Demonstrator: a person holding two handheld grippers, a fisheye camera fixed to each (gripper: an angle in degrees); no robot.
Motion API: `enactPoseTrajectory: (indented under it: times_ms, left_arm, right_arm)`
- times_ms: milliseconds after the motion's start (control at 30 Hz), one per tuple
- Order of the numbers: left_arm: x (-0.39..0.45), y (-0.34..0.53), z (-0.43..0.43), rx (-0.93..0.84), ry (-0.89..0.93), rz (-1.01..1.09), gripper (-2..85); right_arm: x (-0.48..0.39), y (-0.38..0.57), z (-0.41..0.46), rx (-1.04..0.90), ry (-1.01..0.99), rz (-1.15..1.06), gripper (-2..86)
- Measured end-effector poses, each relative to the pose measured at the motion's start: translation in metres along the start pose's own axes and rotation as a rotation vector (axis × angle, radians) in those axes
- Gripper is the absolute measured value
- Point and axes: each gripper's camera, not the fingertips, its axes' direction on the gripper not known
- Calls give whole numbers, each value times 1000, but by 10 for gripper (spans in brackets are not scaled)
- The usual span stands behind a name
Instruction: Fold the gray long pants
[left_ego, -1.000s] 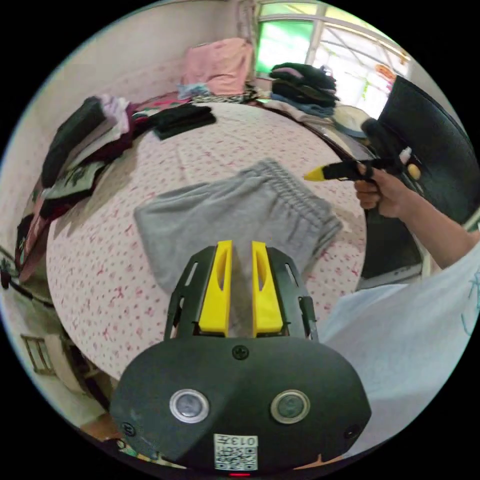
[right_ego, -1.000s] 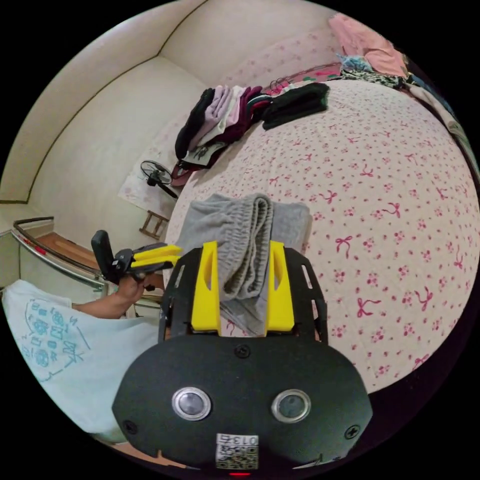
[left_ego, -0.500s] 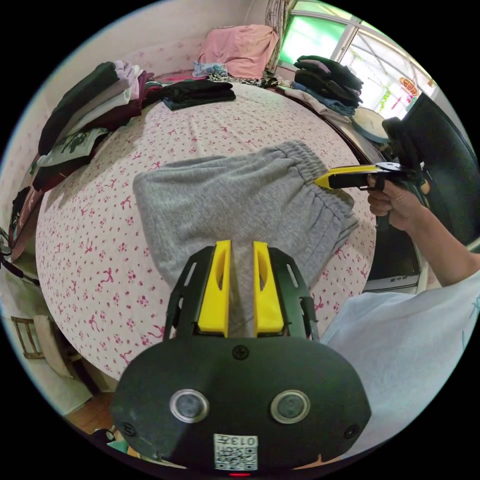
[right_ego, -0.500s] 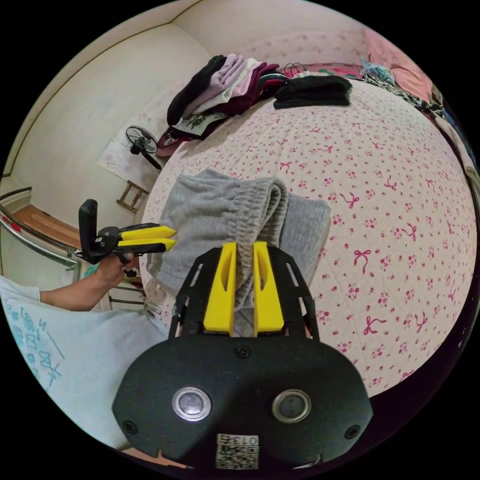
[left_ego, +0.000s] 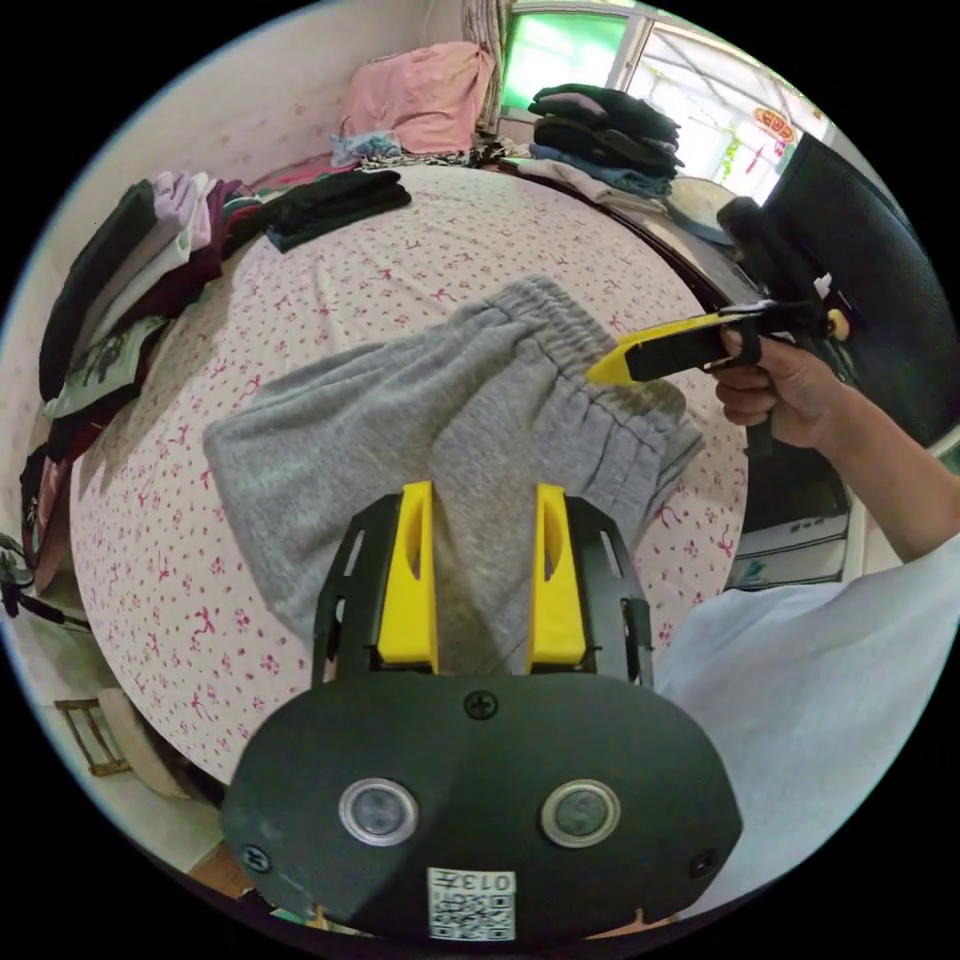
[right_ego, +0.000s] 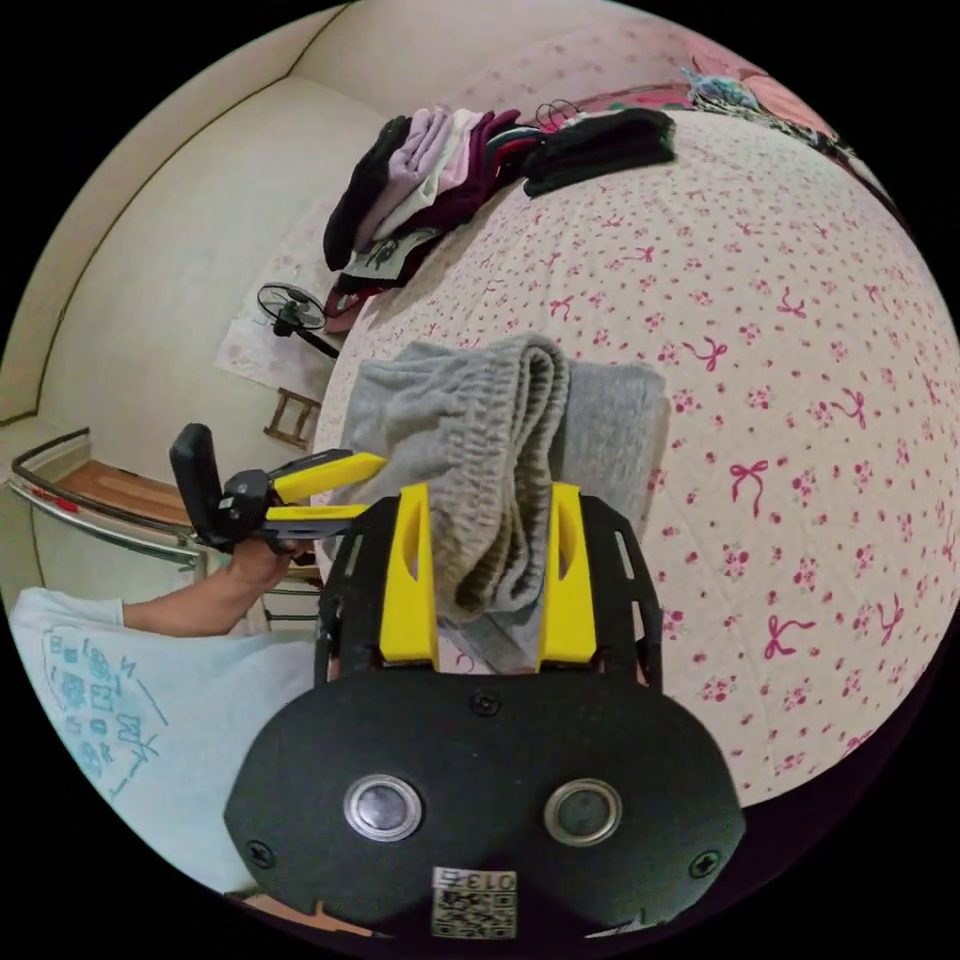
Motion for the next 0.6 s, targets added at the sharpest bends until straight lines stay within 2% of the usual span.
enactPoseTrajectory:
  times_ms: [133,267,433,567,600]
  left_arm:
    - [11,9,12,31,-75,19,135]
    - [10,14,21,45,-83,-7,134]
    - [8,14,29,29,-81,-6,134]
    - [13,12,33,8,-96,9,132]
    - [14,12,34,9,-93,13,131]
  right_arm:
    - [-2,12,-9,48,74,-66,109]
    - [29,18,-3,36,-37,84,127]
    - [36,24,-5,17,-62,83,121]
    - [23,29,-17,46,-127,-29,85]
    - [15,31,-18,40,-81,-67,81]
